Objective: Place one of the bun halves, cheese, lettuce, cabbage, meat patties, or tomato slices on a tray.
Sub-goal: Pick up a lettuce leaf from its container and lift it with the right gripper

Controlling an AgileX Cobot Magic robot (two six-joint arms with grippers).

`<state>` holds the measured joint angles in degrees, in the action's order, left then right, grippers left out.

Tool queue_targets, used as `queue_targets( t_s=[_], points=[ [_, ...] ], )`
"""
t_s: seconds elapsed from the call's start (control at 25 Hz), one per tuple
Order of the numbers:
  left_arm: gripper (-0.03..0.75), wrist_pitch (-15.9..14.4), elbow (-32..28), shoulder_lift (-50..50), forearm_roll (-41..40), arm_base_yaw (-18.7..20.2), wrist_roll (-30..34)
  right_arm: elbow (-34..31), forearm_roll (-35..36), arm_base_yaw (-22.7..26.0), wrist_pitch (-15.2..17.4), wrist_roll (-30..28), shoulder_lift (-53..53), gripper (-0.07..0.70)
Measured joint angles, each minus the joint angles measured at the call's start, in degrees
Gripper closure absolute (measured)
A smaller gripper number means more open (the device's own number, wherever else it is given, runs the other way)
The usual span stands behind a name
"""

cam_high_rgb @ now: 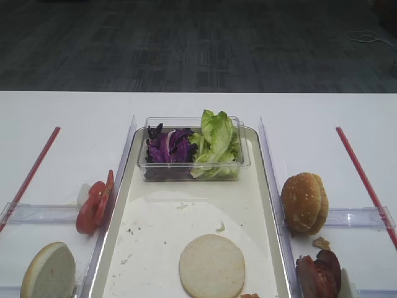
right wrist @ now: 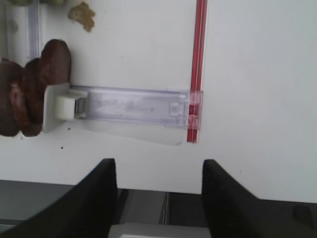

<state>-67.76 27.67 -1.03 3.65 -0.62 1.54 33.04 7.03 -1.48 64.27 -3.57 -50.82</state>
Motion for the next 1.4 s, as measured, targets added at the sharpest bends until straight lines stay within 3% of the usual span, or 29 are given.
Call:
queue_targets(
  t_s=[0.76, 1.4],
  points=[
    [0.367, 0.0, 0.0, 0.0, 0.0, 0.0, 0.0, 19.41, -0.26, 0.0, -1.58, -0.34, -21.99, 0.223],
    [0.367, 0.0, 0.0, 0.0, 0.0, 0.0, 0.0, 39.32, -0.59, 0.0, 0.38, -1.35, -41.7, 0.223]
  ],
)
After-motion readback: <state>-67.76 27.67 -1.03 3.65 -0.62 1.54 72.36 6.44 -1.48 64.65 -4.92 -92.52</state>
